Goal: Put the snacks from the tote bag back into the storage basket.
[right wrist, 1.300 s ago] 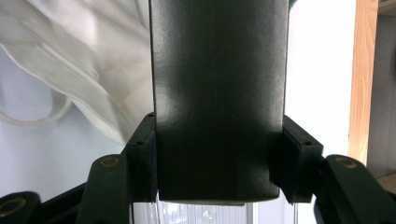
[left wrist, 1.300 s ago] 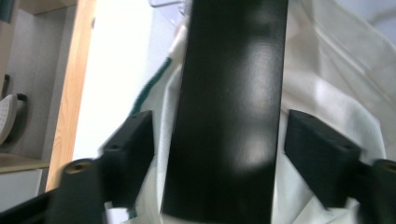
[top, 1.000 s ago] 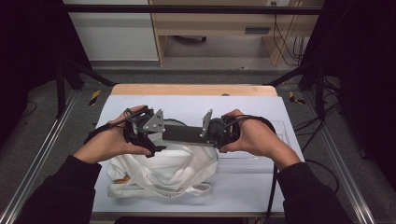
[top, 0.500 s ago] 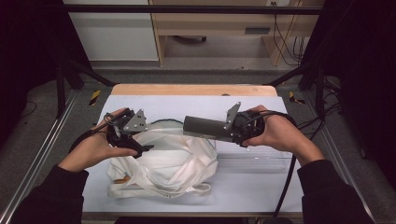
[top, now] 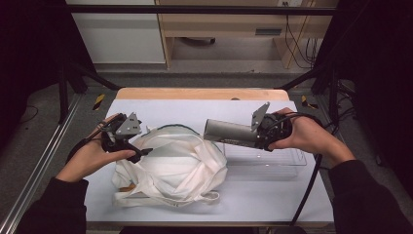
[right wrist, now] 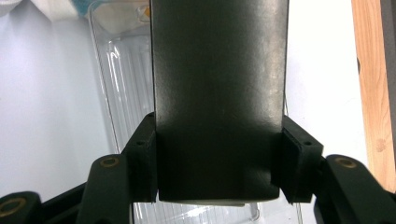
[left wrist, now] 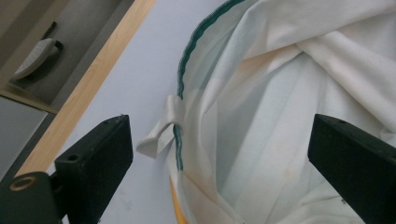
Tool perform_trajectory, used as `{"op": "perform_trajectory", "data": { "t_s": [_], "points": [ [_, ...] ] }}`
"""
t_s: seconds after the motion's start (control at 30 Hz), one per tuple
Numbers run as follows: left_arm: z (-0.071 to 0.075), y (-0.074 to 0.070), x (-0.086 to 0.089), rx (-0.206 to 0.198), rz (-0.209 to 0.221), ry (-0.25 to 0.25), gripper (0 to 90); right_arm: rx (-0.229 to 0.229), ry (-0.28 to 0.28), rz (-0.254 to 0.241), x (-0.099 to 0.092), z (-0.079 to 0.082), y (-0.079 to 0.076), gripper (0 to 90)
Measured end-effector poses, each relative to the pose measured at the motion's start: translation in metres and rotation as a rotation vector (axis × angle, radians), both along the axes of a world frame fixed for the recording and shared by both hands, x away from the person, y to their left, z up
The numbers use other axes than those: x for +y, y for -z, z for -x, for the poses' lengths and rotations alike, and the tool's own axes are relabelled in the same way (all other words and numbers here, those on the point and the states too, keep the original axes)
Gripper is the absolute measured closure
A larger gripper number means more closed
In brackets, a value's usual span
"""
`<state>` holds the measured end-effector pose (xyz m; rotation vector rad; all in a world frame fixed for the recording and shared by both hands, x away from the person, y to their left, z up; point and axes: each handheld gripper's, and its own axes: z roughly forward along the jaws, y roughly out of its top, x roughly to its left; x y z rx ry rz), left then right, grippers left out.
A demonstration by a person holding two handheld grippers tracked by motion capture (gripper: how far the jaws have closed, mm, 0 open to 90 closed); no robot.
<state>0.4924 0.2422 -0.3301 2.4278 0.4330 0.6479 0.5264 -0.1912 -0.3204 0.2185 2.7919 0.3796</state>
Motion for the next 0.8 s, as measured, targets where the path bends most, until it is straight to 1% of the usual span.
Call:
{"op": "perform_trajectory", "data": {
  "t_s": [0.03,0.07,0.17,0.2,0.27,0.47,0.6,0.63,0.7,0.73,0.77,0.8],
  "points": [
    [0.002,0.001,0.003,-0.005,0.001,-0.008,6.7,-0.004,-0.008,0.006,-0.002,0.0,0.0,43.2],
    [0.004,0.002,0.006,-0.01,0.006,-0.021,6.7,-0.004,-0.009,0.002,-0.003,0.001,0.0,43.2],
    [0.009,0.007,0.016,-0.008,0.032,-0.046,6.6,0.004,-0.016,0.016,-0.01,0.002,0.002,43.1],
    [0.01,0.008,0.019,-0.005,0.034,-0.053,6.4,0.003,-0.012,0.026,-0.012,0.002,0.003,43.2],
    [0.012,0.013,0.022,0.005,0.03,-0.067,6.2,0.006,0.0,0.028,-0.016,0.003,0.006,43.1],
    [0.016,0.025,0.027,0.019,0.056,-0.094,6.3,0.0,0.035,0.019,-0.029,0.005,0.011,43.1],
    [0.02,0.032,0.03,0.024,0.098,-0.098,6.4,-0.008,0.051,0.01,-0.033,0.005,0.011,43.1],
    [0.02,0.034,0.03,0.026,0.106,-0.098,6.5,-0.014,0.048,0.009,-0.034,0.005,0.01,43.1],
    [0.021,0.036,0.031,0.018,0.113,-0.102,6.7,-0.016,0.047,0.007,-0.035,0.006,0.009,43.1],
    [0.022,0.037,0.032,0.02,0.129,-0.107,6.7,-0.015,0.05,0.006,-0.035,0.006,0.009,43.1],
    [0.022,0.038,0.033,0.021,0.138,-0.109,6.7,-0.02,0.048,0.0,-0.036,0.005,0.009,43.1],
    [0.023,0.039,0.034,0.02,0.146,-0.11,6.8,-0.018,0.045,0.004,-0.037,0.005,0.008,43.2]
  ]
}}
